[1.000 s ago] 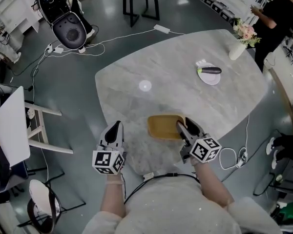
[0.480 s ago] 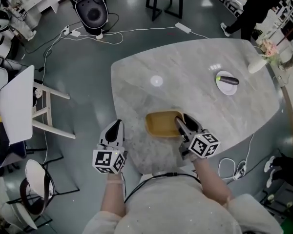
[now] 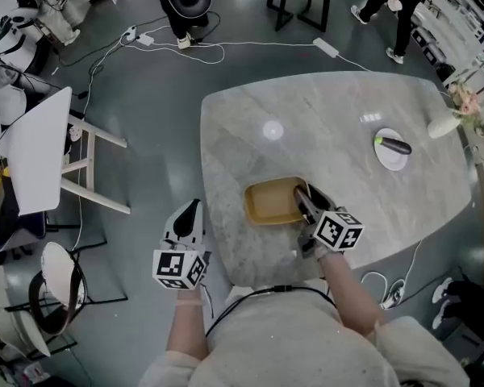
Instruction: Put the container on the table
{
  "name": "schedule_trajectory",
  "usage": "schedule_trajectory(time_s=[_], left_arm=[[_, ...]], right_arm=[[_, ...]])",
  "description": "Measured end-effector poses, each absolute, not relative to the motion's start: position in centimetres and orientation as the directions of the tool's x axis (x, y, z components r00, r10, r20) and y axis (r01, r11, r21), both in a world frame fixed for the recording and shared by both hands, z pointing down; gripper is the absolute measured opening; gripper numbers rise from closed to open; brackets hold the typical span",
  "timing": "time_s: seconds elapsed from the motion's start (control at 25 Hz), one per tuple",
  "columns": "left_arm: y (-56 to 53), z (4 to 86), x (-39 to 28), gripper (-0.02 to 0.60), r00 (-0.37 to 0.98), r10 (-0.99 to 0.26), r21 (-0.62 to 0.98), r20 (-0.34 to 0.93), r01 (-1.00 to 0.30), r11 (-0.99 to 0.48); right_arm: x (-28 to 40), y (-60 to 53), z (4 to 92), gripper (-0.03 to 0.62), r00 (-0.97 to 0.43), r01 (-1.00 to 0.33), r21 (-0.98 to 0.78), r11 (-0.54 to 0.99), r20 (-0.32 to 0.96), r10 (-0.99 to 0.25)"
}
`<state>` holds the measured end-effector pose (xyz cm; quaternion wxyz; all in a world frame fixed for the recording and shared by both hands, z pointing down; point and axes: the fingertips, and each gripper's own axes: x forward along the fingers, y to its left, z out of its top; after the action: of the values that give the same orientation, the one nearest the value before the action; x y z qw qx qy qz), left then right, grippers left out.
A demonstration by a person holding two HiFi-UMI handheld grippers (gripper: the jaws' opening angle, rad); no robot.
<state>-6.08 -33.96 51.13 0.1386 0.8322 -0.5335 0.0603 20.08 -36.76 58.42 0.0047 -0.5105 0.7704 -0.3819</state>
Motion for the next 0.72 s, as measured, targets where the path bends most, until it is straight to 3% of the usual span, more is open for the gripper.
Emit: schedule_trajectory(time_s=[0.72], left_arm=[[-32.7, 52.0, -8.4, 0.006, 0.346, -0.901, 0.187, 0.26, -0.934, -0.305]], right_arm=[[18.7, -38.1, 61.8, 0.147, -0.491, -0.84, -0.504, 0.204, 0.544, -0.68]])
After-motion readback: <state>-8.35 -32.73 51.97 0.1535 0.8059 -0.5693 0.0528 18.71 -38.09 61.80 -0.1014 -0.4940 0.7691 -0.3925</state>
